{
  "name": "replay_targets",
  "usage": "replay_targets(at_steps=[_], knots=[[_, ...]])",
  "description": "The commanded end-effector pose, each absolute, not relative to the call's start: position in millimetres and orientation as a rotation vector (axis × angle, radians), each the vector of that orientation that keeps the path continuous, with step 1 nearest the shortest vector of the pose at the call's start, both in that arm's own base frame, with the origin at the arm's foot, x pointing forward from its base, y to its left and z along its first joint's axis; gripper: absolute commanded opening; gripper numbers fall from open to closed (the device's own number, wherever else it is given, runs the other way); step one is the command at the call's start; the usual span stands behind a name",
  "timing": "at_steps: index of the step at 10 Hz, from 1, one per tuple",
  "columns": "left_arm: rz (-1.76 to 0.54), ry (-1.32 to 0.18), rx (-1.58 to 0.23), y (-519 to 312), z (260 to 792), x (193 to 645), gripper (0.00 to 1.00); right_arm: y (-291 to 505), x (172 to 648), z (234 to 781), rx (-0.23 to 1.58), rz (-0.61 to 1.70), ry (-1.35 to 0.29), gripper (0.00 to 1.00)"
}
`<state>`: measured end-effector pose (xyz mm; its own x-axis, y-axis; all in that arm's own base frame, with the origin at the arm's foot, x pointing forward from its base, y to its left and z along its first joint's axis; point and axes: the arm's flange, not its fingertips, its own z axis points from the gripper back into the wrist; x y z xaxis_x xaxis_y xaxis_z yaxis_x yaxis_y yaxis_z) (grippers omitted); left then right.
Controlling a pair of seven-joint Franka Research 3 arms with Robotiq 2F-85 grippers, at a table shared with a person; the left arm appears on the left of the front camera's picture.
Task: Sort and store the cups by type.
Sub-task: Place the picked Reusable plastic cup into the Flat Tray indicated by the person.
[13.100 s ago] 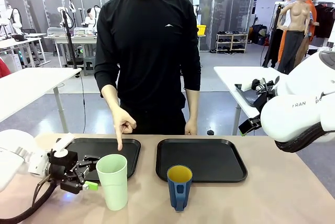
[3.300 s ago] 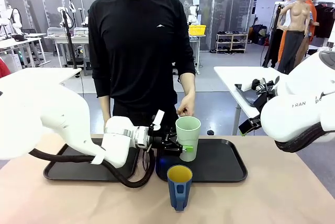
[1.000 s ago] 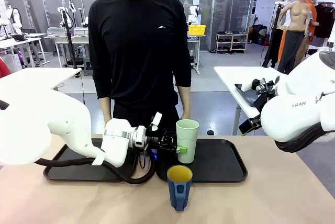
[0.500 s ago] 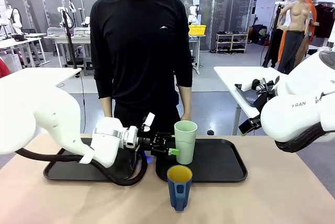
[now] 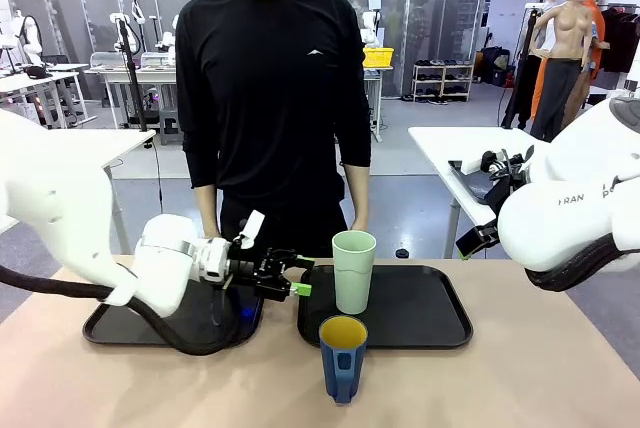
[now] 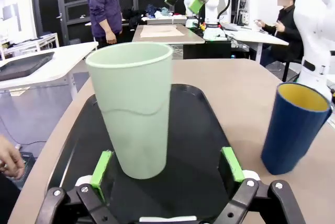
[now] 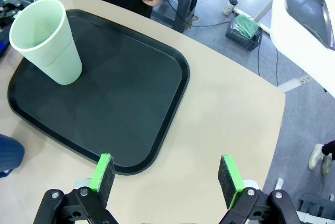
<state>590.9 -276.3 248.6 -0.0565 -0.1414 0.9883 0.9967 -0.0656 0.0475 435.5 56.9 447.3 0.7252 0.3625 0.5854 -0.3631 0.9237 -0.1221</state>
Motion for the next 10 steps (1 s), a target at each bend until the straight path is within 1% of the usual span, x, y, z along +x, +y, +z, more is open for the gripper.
replay_targets(at_steps=[1,4,6,8,9,10], knots=[[-1.348,-1.115,-1.028,-254,271,550,1.00,56,435,446,0.006,0.397,-0.648,1.00],[-1.314,-1.159,-0.949,-223,293,511,1.00,56,435,446,0.006,0.397,-0.648,1.00],[-1.316,-1.138,-0.880,-210,301,492,1.00,56,435,446,0.006,0.397,-0.648,1.00],[-1.304,-1.170,-0.880,-203,301,493,1.00,56,435,446,0.006,0.397,-0.648,1.00],[-1.324,-1.114,-0.925,-205,302,497,1.00,56,435,446,0.006,0.397,-0.648,1.00],[-1.324,-1.114,-0.925,-205,302,497,1.00,56,435,446,0.006,0.397,-0.648,1.00]])
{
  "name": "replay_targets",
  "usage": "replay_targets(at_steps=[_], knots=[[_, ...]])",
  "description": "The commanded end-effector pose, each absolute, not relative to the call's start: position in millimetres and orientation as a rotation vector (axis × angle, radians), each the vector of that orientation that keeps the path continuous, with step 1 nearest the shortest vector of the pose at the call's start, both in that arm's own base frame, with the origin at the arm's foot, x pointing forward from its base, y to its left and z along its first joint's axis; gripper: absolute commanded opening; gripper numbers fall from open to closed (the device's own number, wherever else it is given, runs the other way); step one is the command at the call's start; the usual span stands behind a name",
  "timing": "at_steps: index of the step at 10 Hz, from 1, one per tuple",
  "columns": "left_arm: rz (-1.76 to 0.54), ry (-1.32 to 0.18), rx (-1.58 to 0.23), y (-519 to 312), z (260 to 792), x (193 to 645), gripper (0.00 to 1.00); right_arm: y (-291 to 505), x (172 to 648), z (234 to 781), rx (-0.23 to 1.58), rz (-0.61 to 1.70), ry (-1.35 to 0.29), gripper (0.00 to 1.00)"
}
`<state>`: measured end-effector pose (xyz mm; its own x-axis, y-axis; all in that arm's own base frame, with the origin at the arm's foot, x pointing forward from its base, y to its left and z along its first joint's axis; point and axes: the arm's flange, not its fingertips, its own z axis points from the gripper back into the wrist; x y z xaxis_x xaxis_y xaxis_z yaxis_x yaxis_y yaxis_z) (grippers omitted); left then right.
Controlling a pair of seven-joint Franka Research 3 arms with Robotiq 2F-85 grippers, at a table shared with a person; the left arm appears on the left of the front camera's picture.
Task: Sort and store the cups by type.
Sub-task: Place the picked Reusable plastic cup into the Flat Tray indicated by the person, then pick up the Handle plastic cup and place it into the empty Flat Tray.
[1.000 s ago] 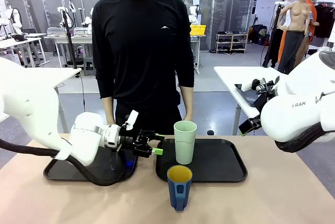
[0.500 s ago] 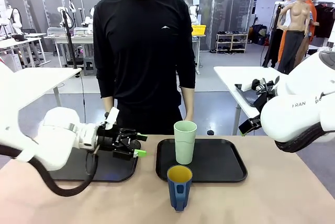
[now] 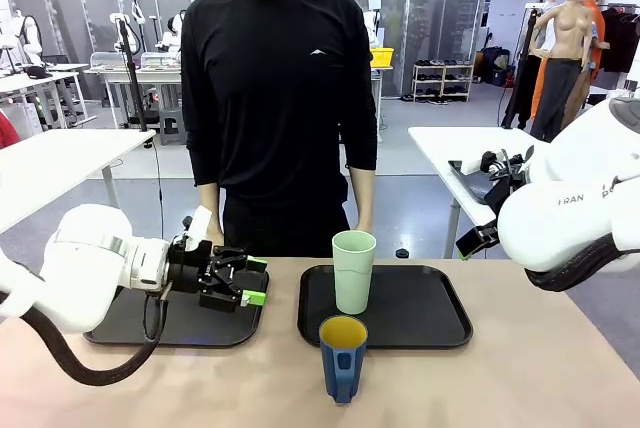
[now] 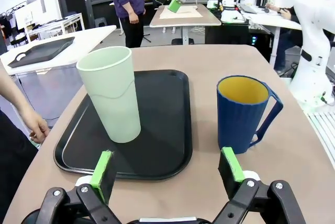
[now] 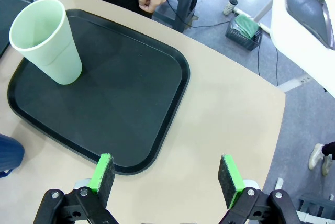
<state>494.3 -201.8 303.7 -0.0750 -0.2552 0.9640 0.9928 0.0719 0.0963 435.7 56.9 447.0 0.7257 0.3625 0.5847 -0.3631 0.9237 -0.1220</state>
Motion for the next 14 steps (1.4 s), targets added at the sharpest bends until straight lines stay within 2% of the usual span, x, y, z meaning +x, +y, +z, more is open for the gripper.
replay_targets(at_steps=[1,8,11,14], knots=[[-1.324,-1.114,-0.925,-205,302,497,1.00,56,435,446,0.006,0.397,-0.648,1.00],[-1.320,-1.116,-0.920,-203,303,494,1.00,56,435,446,0.006,0.397,-0.648,1.00],[-1.476,-0.938,-0.514,-181,372,459,1.00,56,435,446,0.006,0.397,-0.648,1.00],[-1.432,-0.790,-0.310,-138,402,415,1.00,56,435,446,0.006,0.397,-0.648,1.00]])
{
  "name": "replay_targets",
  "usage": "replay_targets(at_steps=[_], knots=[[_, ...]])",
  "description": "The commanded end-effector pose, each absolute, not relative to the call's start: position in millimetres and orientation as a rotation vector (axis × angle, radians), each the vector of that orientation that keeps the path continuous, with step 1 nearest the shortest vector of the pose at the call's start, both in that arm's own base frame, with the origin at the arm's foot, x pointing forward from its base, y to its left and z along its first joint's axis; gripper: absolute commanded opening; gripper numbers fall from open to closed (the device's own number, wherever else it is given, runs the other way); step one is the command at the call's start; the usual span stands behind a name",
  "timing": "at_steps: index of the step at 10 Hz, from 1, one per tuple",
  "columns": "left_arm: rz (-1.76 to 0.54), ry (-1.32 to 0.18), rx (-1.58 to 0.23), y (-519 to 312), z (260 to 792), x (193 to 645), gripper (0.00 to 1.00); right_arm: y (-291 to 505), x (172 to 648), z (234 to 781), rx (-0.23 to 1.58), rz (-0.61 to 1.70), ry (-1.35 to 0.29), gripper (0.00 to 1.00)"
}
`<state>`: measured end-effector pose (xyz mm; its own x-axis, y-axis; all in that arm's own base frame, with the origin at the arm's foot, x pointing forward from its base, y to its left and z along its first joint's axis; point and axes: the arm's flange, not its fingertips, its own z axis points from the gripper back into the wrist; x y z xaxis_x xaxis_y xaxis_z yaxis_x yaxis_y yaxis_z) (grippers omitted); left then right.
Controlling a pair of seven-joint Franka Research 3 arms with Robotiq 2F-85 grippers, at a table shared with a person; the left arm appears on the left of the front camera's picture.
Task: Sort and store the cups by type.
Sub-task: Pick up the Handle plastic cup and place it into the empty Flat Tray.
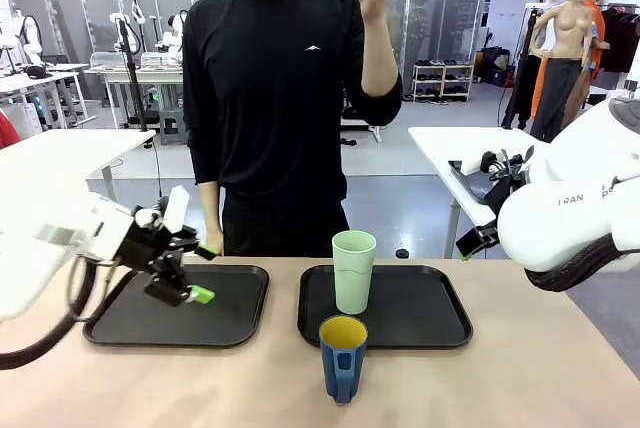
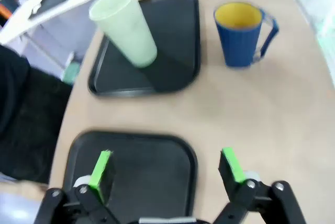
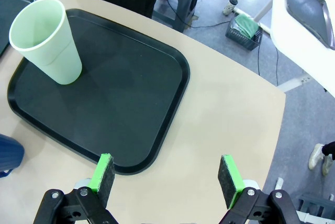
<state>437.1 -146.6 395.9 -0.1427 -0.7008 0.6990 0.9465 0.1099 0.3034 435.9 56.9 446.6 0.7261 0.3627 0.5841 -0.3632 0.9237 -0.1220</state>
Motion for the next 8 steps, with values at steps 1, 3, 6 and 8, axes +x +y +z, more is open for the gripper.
replay_targets(at_steps=[1,3,6,8], knots=[[-1.412,-0.736,-0.270,-125,404,402,1.00,56,435,446,0.006,0.397,-0.648,1.00],[-1.370,-0.679,-0.200,-100,410,384,1.00,56,435,446,0.006,0.397,-0.648,1.00],[-1.345,-0.640,-0.201,-78,407,393,1.00,56,435,446,0.006,0.397,-0.648,1.00],[-1.356,-0.671,-0.186,-78,400,396,1.00,56,435,446,0.006,0.397,-0.648,1.00]])
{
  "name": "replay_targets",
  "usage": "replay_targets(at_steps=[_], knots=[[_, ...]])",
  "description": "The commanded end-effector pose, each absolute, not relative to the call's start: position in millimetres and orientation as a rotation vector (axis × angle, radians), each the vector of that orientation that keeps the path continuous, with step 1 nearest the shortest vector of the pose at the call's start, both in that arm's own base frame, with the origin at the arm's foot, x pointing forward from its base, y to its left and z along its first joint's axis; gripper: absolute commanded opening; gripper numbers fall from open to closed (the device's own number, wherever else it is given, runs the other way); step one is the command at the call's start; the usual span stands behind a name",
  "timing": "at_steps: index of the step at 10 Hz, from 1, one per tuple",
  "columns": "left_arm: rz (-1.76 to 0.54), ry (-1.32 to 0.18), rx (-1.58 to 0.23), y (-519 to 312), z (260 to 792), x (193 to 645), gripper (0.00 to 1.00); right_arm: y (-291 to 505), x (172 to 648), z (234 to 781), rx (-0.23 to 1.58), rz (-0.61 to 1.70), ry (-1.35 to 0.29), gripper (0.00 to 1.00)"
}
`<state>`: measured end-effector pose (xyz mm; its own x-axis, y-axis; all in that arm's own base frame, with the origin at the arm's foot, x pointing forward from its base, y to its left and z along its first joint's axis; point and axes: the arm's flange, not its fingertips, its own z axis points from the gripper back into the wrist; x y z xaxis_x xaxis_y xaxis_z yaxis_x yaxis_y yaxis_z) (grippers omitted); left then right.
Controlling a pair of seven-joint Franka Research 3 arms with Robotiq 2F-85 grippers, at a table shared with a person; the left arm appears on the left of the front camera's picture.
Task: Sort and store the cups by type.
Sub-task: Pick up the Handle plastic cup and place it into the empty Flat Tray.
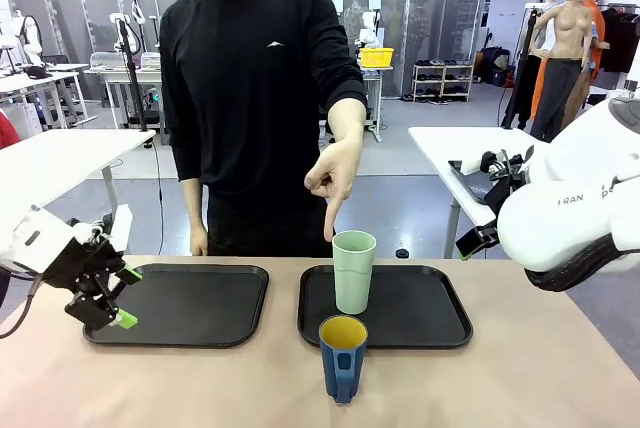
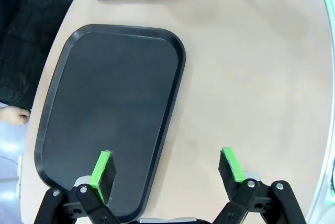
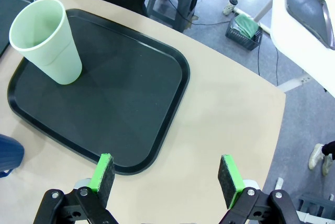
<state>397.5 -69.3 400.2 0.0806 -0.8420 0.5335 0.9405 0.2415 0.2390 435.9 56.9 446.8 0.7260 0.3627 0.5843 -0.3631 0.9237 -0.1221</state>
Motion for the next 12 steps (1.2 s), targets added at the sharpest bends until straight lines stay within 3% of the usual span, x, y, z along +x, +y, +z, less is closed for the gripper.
replay_targets(at_steps=[1,9,12], knots=[[-1.356,-0.671,-0.186,-78,400,396,1.00,56,435,446,0.006,0.397,-0.648,1.00],[-1.356,-0.671,-0.186,-78,400,396,1.00,57,436,447,0.001,0.400,-0.644,1.00],[-1.356,-0.671,-0.186,-78,400,396,1.00,24,410,424,0.019,0.520,-0.569,1.00]])
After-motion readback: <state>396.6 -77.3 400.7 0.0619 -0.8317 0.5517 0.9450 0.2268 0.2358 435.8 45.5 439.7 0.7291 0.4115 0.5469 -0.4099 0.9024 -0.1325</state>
